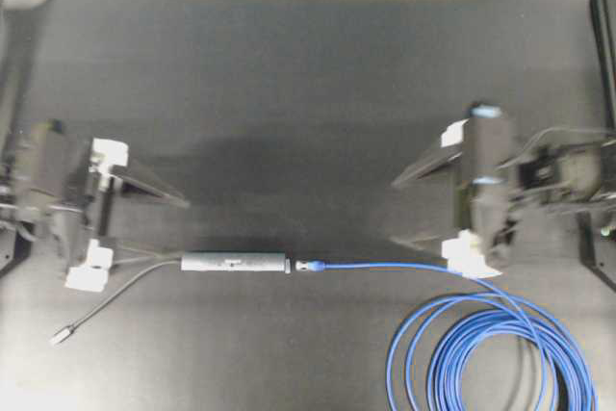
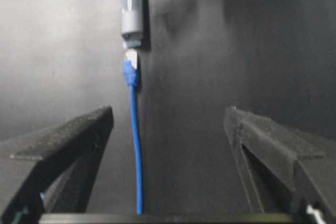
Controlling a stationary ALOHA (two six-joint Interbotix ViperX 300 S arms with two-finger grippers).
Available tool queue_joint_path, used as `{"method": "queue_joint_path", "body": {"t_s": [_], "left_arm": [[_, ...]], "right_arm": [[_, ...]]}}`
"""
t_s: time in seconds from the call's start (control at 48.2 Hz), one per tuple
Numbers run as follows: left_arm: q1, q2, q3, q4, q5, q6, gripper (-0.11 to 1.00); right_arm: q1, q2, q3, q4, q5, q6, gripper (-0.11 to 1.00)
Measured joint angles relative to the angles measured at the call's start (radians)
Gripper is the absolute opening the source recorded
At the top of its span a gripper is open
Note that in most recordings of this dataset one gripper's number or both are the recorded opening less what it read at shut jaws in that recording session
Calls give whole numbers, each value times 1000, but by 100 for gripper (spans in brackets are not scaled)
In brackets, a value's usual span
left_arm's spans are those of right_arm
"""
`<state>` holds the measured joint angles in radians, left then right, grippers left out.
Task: Insert the LAN cable into the hub.
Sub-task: 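Move left gripper to the grey hub and right gripper to the blue cable plug, then grasp the grey hub with left gripper and blue plug with right gripper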
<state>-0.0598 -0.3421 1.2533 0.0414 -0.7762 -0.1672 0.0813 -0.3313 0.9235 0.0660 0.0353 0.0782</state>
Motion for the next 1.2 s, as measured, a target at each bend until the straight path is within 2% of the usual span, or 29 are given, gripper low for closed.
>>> {"method": "queue_joint_path", "body": {"t_s": [0.208, 0.581, 0.851, 1.017, 1.142, 1.204], "left_arm": [[-28, 189, -32, 0, -100, -40, 75], [-41, 482, -130, 0, -242, -41, 75], [-44, 609, -176, 0, -275, -41, 75], [-43, 632, -196, 0, -276, -40, 74], [-44, 643, -198, 0, -273, -34, 63], [-41, 652, -195, 0, -270, -21, 46]], "right_arm": [[29, 121, -5, 2, -110, 75, 82], [46, 152, -31, 2, -130, 110, 82], [80, 152, -31, 2, -132, 149, 82], [95, 152, -31, 3, -132, 160, 82], [95, 152, -31, 2, -132, 161, 82], [95, 152, -31, 3, -132, 163, 82]]}}
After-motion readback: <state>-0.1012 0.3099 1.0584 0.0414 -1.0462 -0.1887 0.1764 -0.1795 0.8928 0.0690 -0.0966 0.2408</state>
